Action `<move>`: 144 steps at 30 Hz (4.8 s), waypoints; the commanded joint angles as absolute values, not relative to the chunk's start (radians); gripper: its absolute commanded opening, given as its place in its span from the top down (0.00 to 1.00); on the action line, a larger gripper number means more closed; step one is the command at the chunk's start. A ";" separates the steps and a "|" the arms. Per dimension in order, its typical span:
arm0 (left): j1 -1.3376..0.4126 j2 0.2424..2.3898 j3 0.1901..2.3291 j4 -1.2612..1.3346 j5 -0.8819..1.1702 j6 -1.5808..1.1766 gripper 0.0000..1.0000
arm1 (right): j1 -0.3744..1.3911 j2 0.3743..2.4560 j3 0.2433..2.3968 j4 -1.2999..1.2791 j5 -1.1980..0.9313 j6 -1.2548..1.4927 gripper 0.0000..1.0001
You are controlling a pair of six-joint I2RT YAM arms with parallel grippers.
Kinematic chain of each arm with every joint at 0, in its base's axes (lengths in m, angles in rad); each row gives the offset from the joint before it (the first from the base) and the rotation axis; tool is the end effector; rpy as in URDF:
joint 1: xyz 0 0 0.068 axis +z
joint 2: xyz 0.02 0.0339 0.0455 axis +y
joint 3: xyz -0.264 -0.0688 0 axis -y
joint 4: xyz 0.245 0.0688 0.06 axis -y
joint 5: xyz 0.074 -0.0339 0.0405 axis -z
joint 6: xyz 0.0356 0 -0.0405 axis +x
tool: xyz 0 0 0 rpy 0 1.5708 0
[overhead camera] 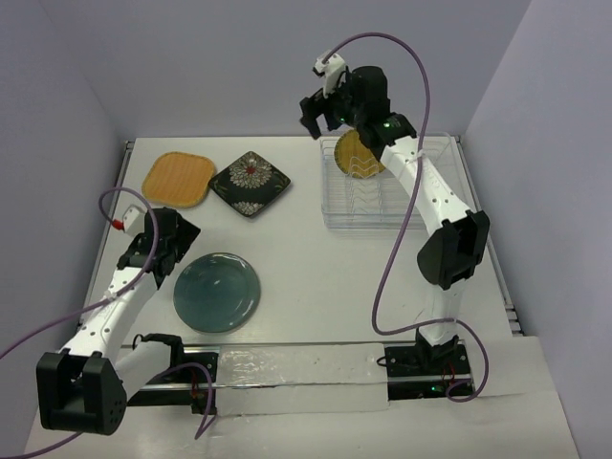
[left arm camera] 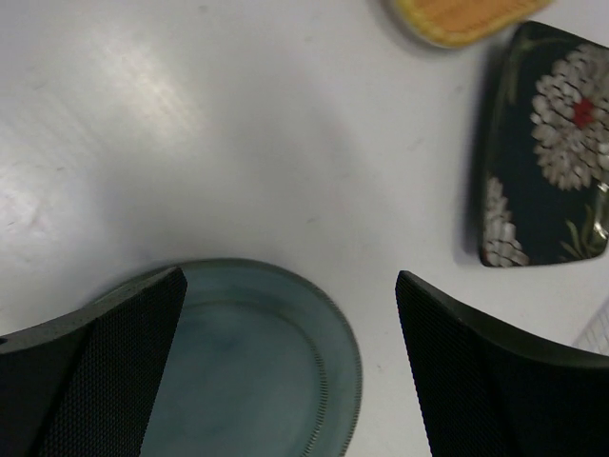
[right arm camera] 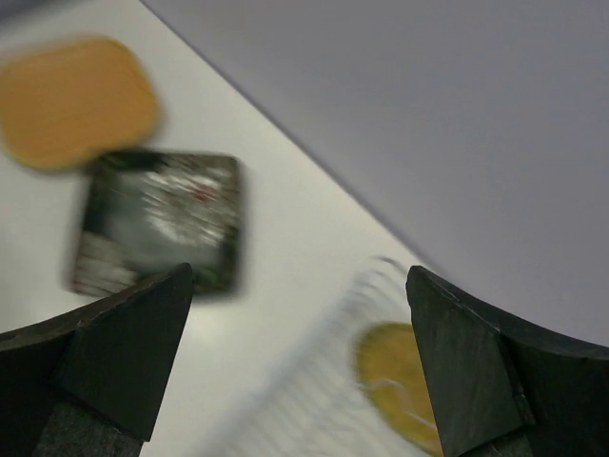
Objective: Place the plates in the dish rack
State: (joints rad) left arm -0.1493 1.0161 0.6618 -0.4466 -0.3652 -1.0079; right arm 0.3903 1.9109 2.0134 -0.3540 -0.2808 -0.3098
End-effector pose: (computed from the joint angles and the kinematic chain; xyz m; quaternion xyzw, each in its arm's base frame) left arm 0.2058 -0.0181 0.2322 -0.4414 0.8003 -0.0610 0.4012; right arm 0.4128 0.1805 0.4202 -0.3489 0.7056 0.1349 0.6019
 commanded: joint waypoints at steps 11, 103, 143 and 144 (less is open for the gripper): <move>-0.013 0.772 0.470 -0.529 -0.382 -1.102 0.01 | 0.700 1.856 1.553 -0.301 -0.489 0.285 0.00; -0.078 0.809 0.130 -0.049 0.027 -1.111 0.01 | 0.865 2.121 1.291 -0.113 -1.117 0.380 0.95; -0.081 0.982 0.666 -0.127 -0.353 -0.968 0.01 | 0.034 1.741 2.259 -0.914 -0.546 -1.100 1.00; -0.081 0.982 0.678 -0.127 -0.367 -0.968 0.01 | 0.034 1.724 2.258 -0.926 -0.546 -1.102 1.00</move>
State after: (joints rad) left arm -0.0776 0.9562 0.6095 -0.1074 -0.2746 -0.9905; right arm 0.0885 1.7725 2.2684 -0.8369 -0.5094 -0.8144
